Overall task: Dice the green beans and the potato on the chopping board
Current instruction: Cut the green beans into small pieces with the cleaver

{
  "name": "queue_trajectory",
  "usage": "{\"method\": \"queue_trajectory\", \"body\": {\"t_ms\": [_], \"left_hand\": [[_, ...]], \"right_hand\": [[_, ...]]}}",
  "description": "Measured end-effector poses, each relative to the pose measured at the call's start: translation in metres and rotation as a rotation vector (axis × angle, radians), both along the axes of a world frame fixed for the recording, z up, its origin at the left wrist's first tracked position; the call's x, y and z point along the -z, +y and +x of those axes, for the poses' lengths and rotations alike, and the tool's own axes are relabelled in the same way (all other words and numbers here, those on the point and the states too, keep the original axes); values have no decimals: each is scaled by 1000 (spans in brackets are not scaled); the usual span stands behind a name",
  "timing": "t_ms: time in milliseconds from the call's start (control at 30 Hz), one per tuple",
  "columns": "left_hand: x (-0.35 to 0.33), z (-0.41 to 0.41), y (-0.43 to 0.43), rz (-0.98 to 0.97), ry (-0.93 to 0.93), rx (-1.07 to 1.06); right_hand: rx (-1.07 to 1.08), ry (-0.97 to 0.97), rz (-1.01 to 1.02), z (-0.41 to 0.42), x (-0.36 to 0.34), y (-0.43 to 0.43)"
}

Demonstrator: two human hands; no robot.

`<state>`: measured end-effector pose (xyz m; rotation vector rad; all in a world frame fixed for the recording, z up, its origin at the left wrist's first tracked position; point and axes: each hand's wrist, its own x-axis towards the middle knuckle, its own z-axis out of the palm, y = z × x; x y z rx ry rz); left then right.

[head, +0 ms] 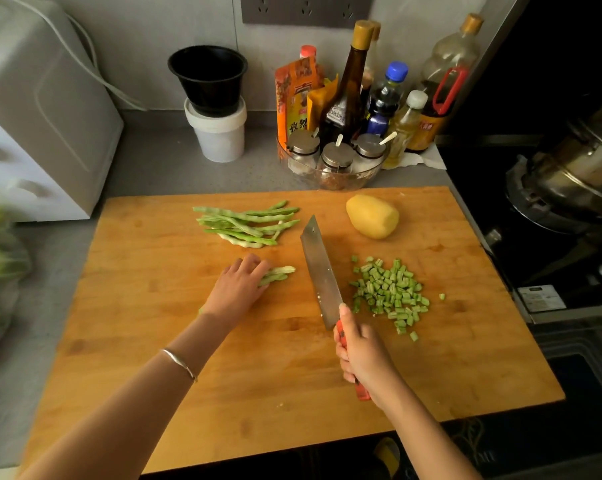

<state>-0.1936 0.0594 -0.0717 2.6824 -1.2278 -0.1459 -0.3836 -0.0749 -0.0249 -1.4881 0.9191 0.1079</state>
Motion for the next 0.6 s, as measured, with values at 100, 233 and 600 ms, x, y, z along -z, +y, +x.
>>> {"method": "queue_trajectory", "body": {"t_ms": [100, 233, 600], "left_hand": [[2, -12, -5, -64, 103, 84], [0, -36, -21, -136, 219, 158], [-24, -17, -44, -10, 317, 68]], "right_hand": [[37, 27, -21, -10, 1, -11], [160, 53, -50, -29, -2, -34], [115, 31, -133, -35, 2, -34]]}}
